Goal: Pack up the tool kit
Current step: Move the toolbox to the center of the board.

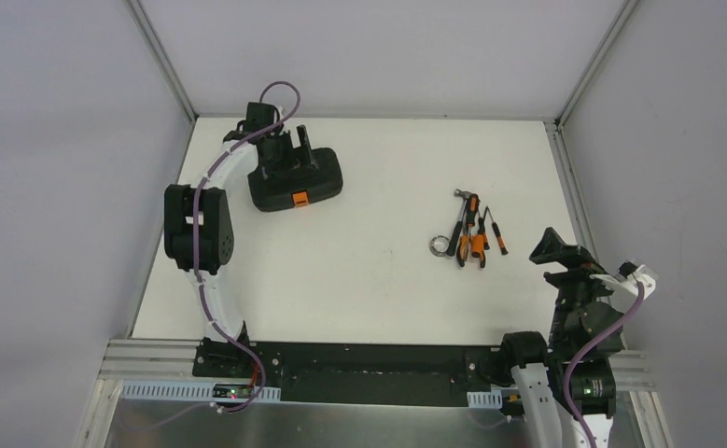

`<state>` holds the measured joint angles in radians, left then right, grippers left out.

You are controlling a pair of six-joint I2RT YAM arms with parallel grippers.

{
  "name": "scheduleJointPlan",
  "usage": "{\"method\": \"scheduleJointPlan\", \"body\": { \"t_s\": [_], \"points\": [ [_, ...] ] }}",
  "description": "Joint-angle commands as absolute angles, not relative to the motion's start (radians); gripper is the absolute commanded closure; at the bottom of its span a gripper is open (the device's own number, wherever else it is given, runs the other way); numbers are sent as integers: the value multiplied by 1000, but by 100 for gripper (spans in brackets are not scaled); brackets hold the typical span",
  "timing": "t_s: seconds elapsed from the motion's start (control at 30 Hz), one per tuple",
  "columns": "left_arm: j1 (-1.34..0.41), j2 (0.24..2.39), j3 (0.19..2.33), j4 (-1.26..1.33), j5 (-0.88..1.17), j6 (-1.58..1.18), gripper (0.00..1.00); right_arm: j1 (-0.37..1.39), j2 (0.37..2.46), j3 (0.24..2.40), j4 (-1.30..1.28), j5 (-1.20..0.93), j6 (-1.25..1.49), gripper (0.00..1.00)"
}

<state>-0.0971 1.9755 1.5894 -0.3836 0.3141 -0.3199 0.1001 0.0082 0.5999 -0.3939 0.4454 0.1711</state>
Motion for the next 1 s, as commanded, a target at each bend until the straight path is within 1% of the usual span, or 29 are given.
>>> {"method": "scheduleJointPlan", "body": {
  "t_s": [0.0, 0.2, 0.3, 0.4, 0.5, 0.67, 0.77, 0.87, 0.97],
  "points": [
    [-183, 1896, 1457, -518, 299, -459, 1, 105, -89, 604, -370, 455, 161, 0],
    [-359, 1719, 1262, -528, 216, -580, 1, 108, -94, 605, -370, 447, 166, 0],
    [-437, 1638, 1212, -540, 215, -613, 1, 112, -95, 606, -371, 444, 167, 0],
    [-447, 1564, 1244, -579, 204, -589, 1, 115, -95, 605, -371, 442, 167, 0],
    [-448, 1531, 1339, -636, 121, -496, 1, 115, -94, 606, -371, 441, 167, 0],
    [-448, 1611, 1504, -752, -70, -315, 1, 114, -78, 618, -379, 408, 173, 0],
    [-448, 1703, 1582, -834, -108, -245, 1, 114, -36, 648, -393, 345, 186, 0],
    [-448, 1774, 1623, -889, -106, -237, 1, 114, 77, 718, -444, 243, 211, 0],
    [-447, 1797, 1612, -904, -112, -254, 1, 114, 234, 807, -543, 135, 255, 0]
  ]
}}
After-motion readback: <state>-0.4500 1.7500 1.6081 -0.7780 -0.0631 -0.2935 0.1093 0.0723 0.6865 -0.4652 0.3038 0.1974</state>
